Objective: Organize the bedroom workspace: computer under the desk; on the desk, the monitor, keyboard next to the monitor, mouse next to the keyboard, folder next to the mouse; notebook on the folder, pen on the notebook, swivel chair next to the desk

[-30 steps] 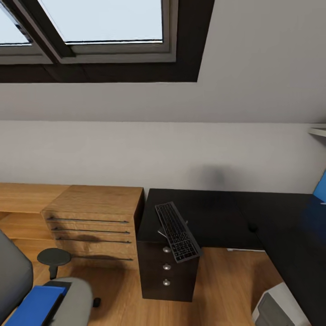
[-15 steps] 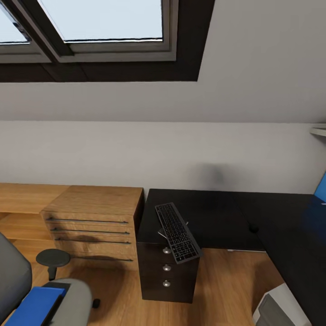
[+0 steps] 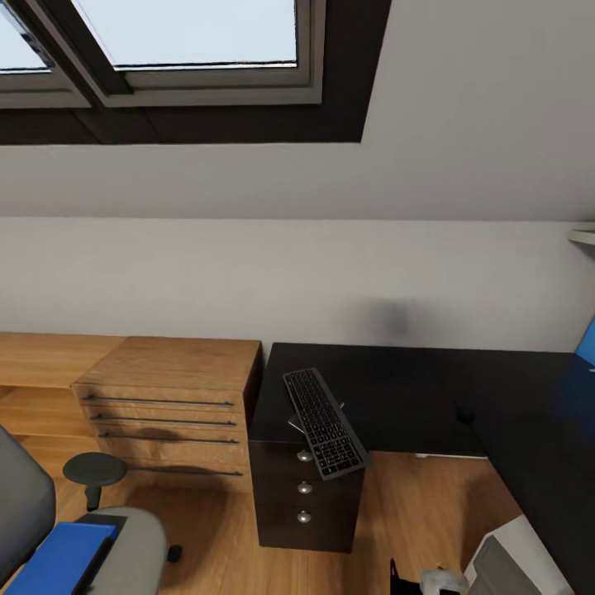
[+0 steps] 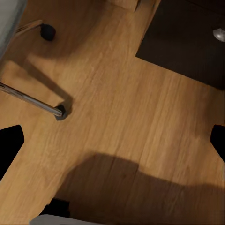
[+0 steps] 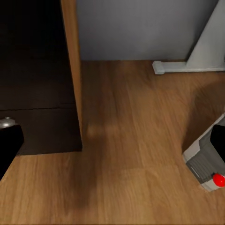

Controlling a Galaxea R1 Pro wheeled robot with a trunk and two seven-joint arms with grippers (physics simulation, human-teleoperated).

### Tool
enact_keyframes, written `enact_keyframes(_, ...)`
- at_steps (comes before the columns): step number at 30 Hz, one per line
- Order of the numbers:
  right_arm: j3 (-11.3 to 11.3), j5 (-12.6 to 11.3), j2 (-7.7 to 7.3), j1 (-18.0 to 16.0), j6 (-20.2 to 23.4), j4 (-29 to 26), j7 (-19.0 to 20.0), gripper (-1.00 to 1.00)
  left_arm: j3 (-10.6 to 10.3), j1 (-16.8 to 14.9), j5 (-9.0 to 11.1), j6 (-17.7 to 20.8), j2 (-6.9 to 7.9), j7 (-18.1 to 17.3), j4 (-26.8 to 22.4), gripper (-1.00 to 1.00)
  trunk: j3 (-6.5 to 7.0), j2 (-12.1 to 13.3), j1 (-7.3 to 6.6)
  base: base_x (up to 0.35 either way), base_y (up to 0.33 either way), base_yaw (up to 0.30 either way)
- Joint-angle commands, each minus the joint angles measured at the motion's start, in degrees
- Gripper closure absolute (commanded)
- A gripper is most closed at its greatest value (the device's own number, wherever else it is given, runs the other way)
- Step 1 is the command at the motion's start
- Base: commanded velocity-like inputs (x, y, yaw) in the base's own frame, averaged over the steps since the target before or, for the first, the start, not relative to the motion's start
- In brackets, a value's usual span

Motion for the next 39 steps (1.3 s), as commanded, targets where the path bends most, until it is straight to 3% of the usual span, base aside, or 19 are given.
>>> enact_keyframes(1, 0.4, -0.7, -0.01, -0.1, 1.4, -1.5, -0.2, -1.0, 0.1, 0.0, -0.1, 0.6, -0.17, 0.3, -1.0, -1.0, -0.28, -0.5, 0.24, 0.0, 0.0, 0.0)
enact_keyframes(5, 0.4, -1.0, 0.13, -0.2, 7.6, -7.4, -0.1, -1.0, 0.1, 0.0, -0.3, 7.4, -0.6, 1.2, -7.0, -1.0, -0.99, -2.1, 1.11, 0.0, 0.0, 0.0)
enact_keyframes(7, 0.4, -2.3, 0.22, -0.3, 9.5, -9.7, -0.1, -1.0, 0.1, 0.0, -0.3, 12.8, -0.7, 1.5, -11.2, -1.0, -1.35, -2.9, 1.55, 0.0, 0.0, 0.0)
enact_keyframes(8, 0.4, -3.8, 0.25, -0.4, 10.3, -11.0, -0.1, -1.0, 0.1, 0.0, -0.3, 16.1, -0.74, 1.6, -13.9, -1.0, -1.53, -3.3, 1.77, 0.0, 0.0, 0.0)
enact_keyframes(10, 0.4, -5.7, 0.25, -0.5, 10.8, -12.4, -0.1, -1.0, 0.1, 0.0, -0.3, 18.8, -0.77, 1.7, -16.2, -1.0, -1.89, -4.1, 2.21, 0.0, 0.0, 0.0)
enact_keyframes(11, 0.4, -8.0, 0.26, -0.7, 11.1, -14.0, 0.0, -1.0, 0.1, 0.0, -0.2, 20.6, -0.78, 1.7, -18.1, -1.0, -2.07, -4.5, 2.43, 0.0, 0.0, 0.0)
enact_keyframes(13, 0.4, -10.5, 0.23, -0.8, 11.3, -15.7, 0.0, -1.0, 0.1, 0.0, -0.2, 21.7, -0.79, 1.7, -19.6, -1.0, -2.43, -5.3, 2.87, 0.0, 0.0, 0.0)
enact_keyframes(14, 0.4, -13.0, 0.17, -0.9, 11.5, -17.4, 0.0, -1.0, 0.1, 0.0, -0.2, 22.5, -0.8, 1.7, -20.9, -1.0, -2.61, -5.7, 3.09, 0.0, 0.0, 0.0)
enact_keyframes(15, 0.4, -15.6, 0.11, -0.9, 11.7, -18.8, 0.0, -1.0, 0.1, 0.0, -0.2, 23.1, -0.84, 1.7, -21.9, -1.0, -2.79, -6.1, 3.31, 0.0, 0.0, 0.0)
enact_keyframes(17, 0.4, -18.1, 0.02, -1.0, 11.8, -20.0, 0.0, -1.0, 0.1, 0.0, -0.2, 23.4, -0.86, 1.7, -22.5, -1.0, -3.15, -6.9, 3.75, 0.0, 0.0, 0.0)
enact_keyframes(21, 0.3, -25.4, -0.28, -1.0, 12.0, -22.5, 0.7, -1.0, 0.1, 0.0, -0.2, 23.6, -0.89, 1.5, -23.8, -1.0, -3.87, -8.5, 4.63, 0.0, 0.0, 0.0)
enact_keyframes(27, 0.3, -30.7, -0.3, -1.0, 12.6, -27.2, 2.2, -1.0, 0.1, 0.0, -0.2, 23.5, -0.78, 1.1, -24.1, -1.0, -4.94, -10.9, 5.95, 0.0, 0.0, 0.0)
enact_keyframes(28, 0.2, -33.1, -0.33, -1.0, 13.5, -28.5, 2.3, -1.0, 0.1, 0.0, -0.2, 23.5, -0.71, 1.0, -24.0, -1.0, -5.12, -11.3, 6.17, 0.0, 0.0, 0.0)
enact_keyframes(31, 0.2, -36.4, -0.54, -1.0, 14.5, -29.5, 2.4, -1.0, 0.2, 0.0, -0.2, 23.4, -0.63, 1.0, -23.9, -1.0, -5.66, -12.5, 6.82, 0.0, 0.0, 0.0)
enact_keyframes(34, 0.1, -40.5, -1.7, -1.0, 15.0, -30.2, 2.7, -1.0, 0.3, 0.0, -0.1, 23.4, -0.53, 0.9, -23.8, -1.0, -6.2, -13.7, 7.48, 0.0, 0.0, 0.0)
enact_keyframes(39, 0.2, -42.4, -2.84, -1.0, 15.2, -30.4, 4.7, -1.0, 0.3, 0.0, -0.1, 23.4, -0.46, 0.9, -23.7, -1.0, -7.1, -15.7, 8.58, 0.0, 0.0, 0.0)
